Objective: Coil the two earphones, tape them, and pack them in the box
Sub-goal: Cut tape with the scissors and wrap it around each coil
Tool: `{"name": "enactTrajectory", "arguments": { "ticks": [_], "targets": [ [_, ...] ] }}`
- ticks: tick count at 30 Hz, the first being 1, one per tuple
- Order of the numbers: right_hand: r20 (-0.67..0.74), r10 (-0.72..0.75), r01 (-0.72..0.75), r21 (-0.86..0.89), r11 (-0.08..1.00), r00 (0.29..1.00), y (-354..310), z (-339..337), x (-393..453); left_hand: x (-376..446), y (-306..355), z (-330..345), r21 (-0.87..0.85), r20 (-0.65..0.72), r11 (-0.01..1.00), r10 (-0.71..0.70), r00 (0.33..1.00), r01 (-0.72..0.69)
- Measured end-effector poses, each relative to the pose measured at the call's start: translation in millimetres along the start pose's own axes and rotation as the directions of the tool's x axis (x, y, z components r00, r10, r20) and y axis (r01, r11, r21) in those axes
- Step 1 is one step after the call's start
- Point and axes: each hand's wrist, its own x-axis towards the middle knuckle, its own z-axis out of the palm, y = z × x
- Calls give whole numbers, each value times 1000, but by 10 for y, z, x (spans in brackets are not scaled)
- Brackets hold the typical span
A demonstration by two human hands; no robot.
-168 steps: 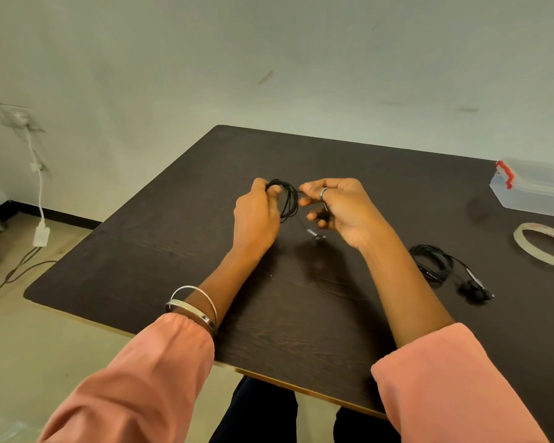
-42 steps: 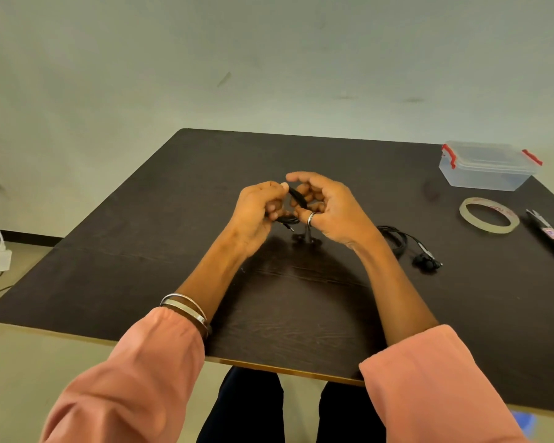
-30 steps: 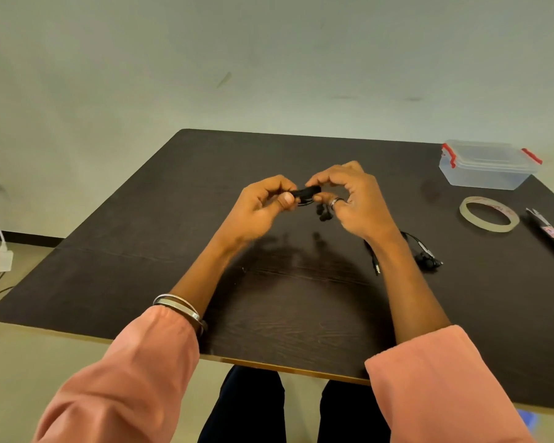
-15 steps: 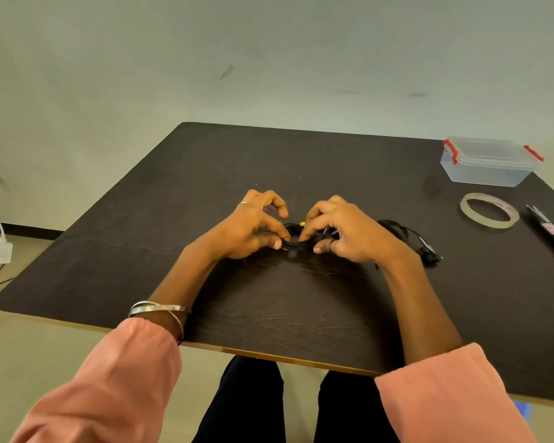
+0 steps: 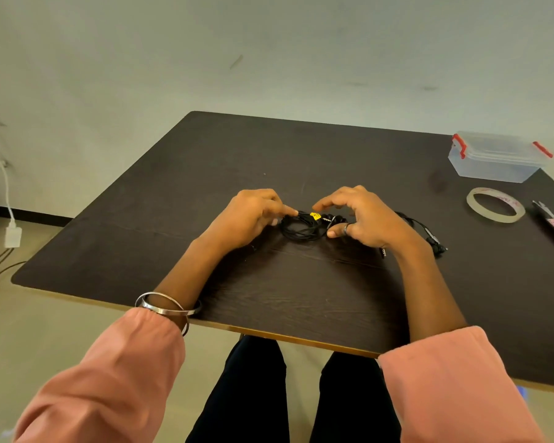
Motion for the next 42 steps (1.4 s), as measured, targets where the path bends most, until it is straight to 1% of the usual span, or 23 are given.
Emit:
{"name": "enactTrajectory", "arguments": {
  "ticks": [3,5,7,8,9,11,13,15,17,19,21,24,25,26,28,29,31,33,34,37,39,40,42],
  "targets": [
    [26,19,-20,59,998,999,25,-39,-34,10,-4,-15,-12,-38,997,-70,997,70],
    [8,16,-17,121,992,1000,68,-77,-63,37,19,-34,-27,-92,993,-120,988,118],
    [-94,23,0,234,972,995,90,-126,-94,91,63,-67,-74,-148,986,-160,976,150],
    [-162,44,7,304,953,986,88,-157,-115,129,102,-86,-129,-173,978,-183,968,162],
    [-224,72,17,372,928,972,84,-195,-137,179,150,-113,-204,-192,962,-220,956,181],
    [-333,126,49,471,881,934,97,-309,-207,329,269,-150,-377,-191,894,-331,924,242],
    [-414,204,59,541,839,887,167,-473,-310,529,397,-138,-517,-155,807,-416,896,285],
    [-476,294,23,555,832,829,335,-658,-412,758,543,-56,-601,-132,744,-453,882,292],
    [-535,382,-69,513,856,754,588,-801,-516,977,692,82,-641,-102,706,-468,878,302],
    [-591,466,-176,480,859,659,882,-926,-671,1195,861,282,-658,-30,676,-463,886,331],
    [-633,523,-280,448,849,571,1137,-1031,-841,1395,1034,508,-635,34,687,-433,901,354],
    [-666,562,-427,379,821,491,1340,-1136,-1063,1607,1232,788,-524,47,786,-357,933,327],
    [-666,564,-454,357,816,489,1390,-1154,-1112,1659,1277,859,-474,47,827,-320,946,303],
    [-658,559,-476,328,816,505,1437,-1156,-1145,1700,1306,920,-426,52,861,-283,958,278],
    [-616,541,-531,224,817,573,1533,-1130,-1149,1743,1314,999,-344,70,907,-233,970,242],
    [-575,542,-571,151,807,613,1585,-1118,-1129,1759,1301,1035,-311,77,921,-222,972,235],
    [-448,579,-657,-25,753,681,1645,-1101,-1061,1764,1258,1093,-265,92,937,-212,973,229],
    [-354,615,-693,-158,704,705,1628,-1095,-973,1747,1219,1116,-228,110,950,-194,975,215],
    [-346,618,-697,-183,694,706,1618,-1095,-926,1742,1196,1118,-211,121,955,-185,975,208],
    [-389,599,-700,-204,684,699,1563,-1067,-826,1720,1142,1063,-197,129,958,-187,974,210],
    [-399,587,-688,-178,704,704,1535,-1027,-787,1699,1111,1004,-209,106,953,-200,974,219],
    [-403,578,-669,-125,733,709,1514,-1010,-771,1682,1097,974,-215,93,951,-205,974,220],
    [-425,563,-590,79,803,709,1446,-992,-729,1642,1070,916,-228,73,950,-201,977,213]
  ]
}}
